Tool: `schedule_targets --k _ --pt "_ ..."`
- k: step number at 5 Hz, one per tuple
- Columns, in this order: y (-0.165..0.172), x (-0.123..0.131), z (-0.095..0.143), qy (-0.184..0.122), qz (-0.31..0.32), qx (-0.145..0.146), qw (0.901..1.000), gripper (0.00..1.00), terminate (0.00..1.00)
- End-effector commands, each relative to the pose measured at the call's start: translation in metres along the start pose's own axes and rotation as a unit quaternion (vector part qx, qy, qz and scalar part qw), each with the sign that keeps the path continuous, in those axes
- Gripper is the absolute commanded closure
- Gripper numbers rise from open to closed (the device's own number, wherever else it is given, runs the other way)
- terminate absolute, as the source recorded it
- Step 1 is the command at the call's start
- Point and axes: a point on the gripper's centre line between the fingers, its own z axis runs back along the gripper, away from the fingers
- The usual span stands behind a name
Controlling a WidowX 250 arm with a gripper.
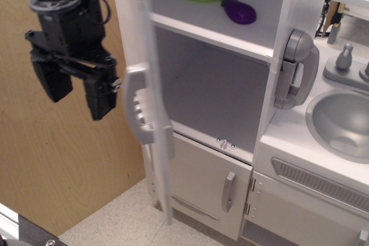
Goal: Close fridge
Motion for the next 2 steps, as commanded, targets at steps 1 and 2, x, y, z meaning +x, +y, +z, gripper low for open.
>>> schedule_targets --k 1,2 --pt "0.016 0.022 0.018 -0.027 0.033 0.001 0.9991 0.0 0.0" --pt "0.036 0.055 0.024 -0.033 0.085 0.0 0.9958 0.0 0.0"
